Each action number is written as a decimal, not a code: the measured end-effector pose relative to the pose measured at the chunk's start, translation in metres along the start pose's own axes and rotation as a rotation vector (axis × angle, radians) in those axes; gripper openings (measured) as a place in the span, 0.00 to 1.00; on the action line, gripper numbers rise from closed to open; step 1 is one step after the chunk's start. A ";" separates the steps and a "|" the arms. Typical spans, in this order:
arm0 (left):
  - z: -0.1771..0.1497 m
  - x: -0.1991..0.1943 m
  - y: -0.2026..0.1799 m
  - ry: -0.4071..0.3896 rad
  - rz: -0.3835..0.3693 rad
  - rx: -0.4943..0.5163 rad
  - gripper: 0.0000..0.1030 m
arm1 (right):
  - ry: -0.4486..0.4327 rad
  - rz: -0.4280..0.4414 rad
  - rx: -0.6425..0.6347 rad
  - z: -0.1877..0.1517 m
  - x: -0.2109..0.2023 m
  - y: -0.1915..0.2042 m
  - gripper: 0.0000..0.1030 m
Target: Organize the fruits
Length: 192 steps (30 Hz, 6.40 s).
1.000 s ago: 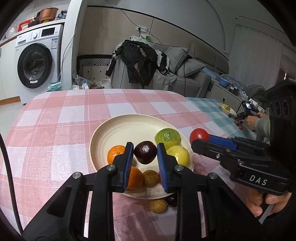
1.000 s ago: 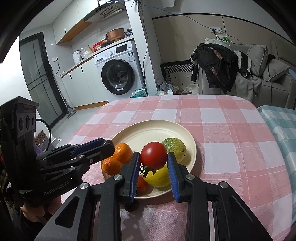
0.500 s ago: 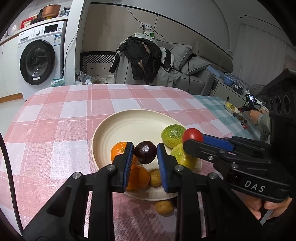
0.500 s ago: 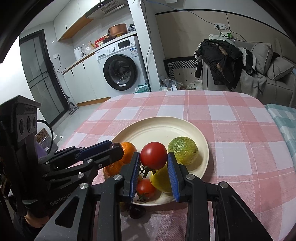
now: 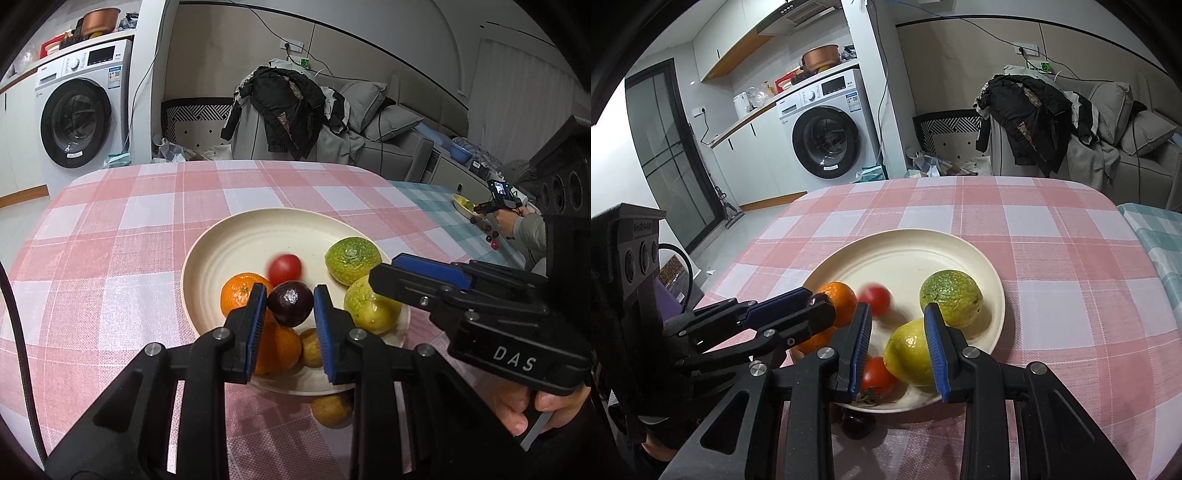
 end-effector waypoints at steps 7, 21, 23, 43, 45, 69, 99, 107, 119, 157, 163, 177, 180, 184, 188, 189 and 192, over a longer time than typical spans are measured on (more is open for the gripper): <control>-0.001 0.001 0.000 0.005 0.004 0.000 0.23 | -0.008 -0.005 -0.002 -0.002 -0.007 -0.002 0.35; -0.006 -0.027 0.005 -0.045 0.036 -0.027 0.74 | -0.045 -0.024 0.010 -0.011 -0.030 -0.016 0.82; -0.009 -0.033 0.003 -0.047 0.036 -0.026 0.81 | -0.049 -0.036 0.012 -0.012 -0.033 -0.020 0.87; -0.039 -0.053 -0.006 0.023 0.044 -0.003 0.99 | -0.016 -0.082 -0.005 -0.028 -0.046 -0.033 1.00; -0.039 -0.050 -0.004 0.036 0.051 -0.005 0.99 | -0.002 -0.082 -0.009 -0.030 -0.045 -0.033 1.00; -0.040 -0.040 0.019 0.072 0.081 -0.095 0.99 | 0.206 -0.098 -0.164 -0.062 0.006 0.012 1.00; -0.042 -0.034 0.019 0.085 0.077 -0.100 0.99 | 0.196 0.016 -0.265 -0.067 0.005 0.041 0.43; -0.043 -0.033 0.016 0.091 0.070 -0.098 0.99 | 0.186 0.033 -0.274 -0.070 0.002 0.046 0.26; -0.050 -0.022 0.004 0.165 -0.019 -0.069 0.99 | 0.152 0.054 -0.192 -0.068 -0.018 0.024 0.26; -0.058 -0.011 -0.032 0.219 -0.165 0.079 0.23 | 0.102 0.050 -0.116 -0.057 -0.041 -0.001 0.26; -0.050 -0.037 -0.036 0.104 -0.203 0.090 0.23 | 0.053 0.055 -0.090 -0.052 -0.047 -0.006 0.26; -0.021 -0.061 -0.021 -0.061 -0.097 0.035 0.23 | 0.011 0.042 -0.057 -0.034 -0.042 -0.007 0.26; -0.012 -0.050 -0.021 -0.049 -0.100 0.036 0.23 | 0.010 0.054 -0.023 -0.027 -0.038 -0.009 0.26; 0.000 -0.034 -0.024 -0.048 -0.085 0.057 0.23 | -0.002 0.040 -0.018 -0.016 -0.036 -0.008 0.26; 0.004 -0.025 -0.020 -0.054 -0.072 0.048 0.23 | -0.020 0.035 -0.016 -0.007 -0.032 -0.007 0.26; 0.005 -0.023 -0.019 -0.052 -0.069 0.046 0.23 | -0.022 0.035 -0.012 -0.005 -0.030 -0.007 0.26; 0.005 -0.021 -0.015 -0.057 -0.061 0.041 0.23 | -0.020 0.029 -0.007 -0.001 -0.022 -0.008 0.26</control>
Point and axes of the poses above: each gripper's, at about its wrist camera, not at the fingertips, and x roughly the way its jaws point, y to its left, z to its top, the point moved 1 cm from there along x, roughly the way its jaws point, and after that the axes turned 11 degrees about -z, right-handed, at the moved point
